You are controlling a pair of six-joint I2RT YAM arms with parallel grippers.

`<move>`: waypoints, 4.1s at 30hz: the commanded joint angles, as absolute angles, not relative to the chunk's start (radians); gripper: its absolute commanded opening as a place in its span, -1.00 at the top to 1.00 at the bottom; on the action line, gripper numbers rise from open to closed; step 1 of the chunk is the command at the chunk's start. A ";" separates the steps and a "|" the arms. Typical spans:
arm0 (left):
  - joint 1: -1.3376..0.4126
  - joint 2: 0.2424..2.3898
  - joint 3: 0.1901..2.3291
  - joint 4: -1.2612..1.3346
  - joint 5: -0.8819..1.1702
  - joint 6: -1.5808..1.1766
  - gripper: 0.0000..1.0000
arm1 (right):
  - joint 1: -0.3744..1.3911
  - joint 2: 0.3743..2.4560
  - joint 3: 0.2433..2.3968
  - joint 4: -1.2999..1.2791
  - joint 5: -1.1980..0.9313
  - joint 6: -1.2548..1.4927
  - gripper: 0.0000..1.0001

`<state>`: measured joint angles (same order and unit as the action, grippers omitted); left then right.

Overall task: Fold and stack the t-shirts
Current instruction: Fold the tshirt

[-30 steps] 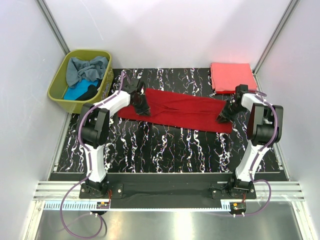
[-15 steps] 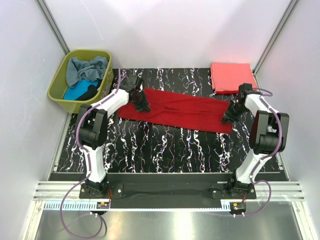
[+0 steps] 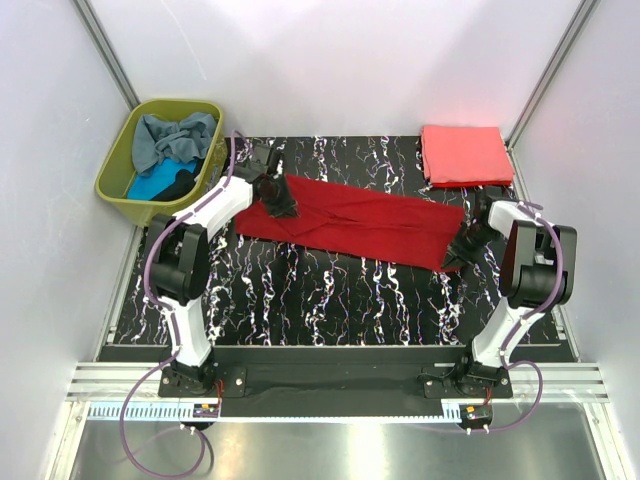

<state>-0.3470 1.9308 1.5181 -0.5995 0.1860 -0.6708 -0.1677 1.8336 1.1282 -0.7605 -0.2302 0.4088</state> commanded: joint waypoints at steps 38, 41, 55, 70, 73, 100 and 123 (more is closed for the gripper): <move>-0.259 2.347 1.788 -0.512 0.242 -0.825 0.67 | 0.156 1.970 1.174 -0.686 -0.428 0.448 0.35; -0.250 2.370 1.828 -0.512 0.273 -0.793 0.67 | 0.227 1.948 1.146 -0.683 -0.423 0.474 0.35; -0.212 2.672 2.195 -0.371 0.627 -0.821 0.60 | 0.698 2.055 1.285 -0.424 -0.626 0.859 0.33; -0.281 2.168 1.829 -0.368 0.384 -0.698 0.35 | 0.660 1.823 1.266 -0.514 -0.619 0.799 0.22; -0.301 2.193 1.806 -0.368 0.400 -0.731 0.44 | 0.588 1.790 1.210 -0.535 -0.604 0.756 0.21; -0.350 2.360 2.054 -0.479 0.384 -0.717 0.34 | 0.657 1.954 1.189 -0.170 -0.679 1.009 0.29; -0.275 1.074 0.854 -0.644 0.443 -0.592 0.40 | 0.880 1.825 1.026 -0.202 -0.646 0.942 0.80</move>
<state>-0.2802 1.1584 0.8524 -0.6300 0.4343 -0.6342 0.8307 1.8080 0.9993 -0.2066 -0.6979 0.9321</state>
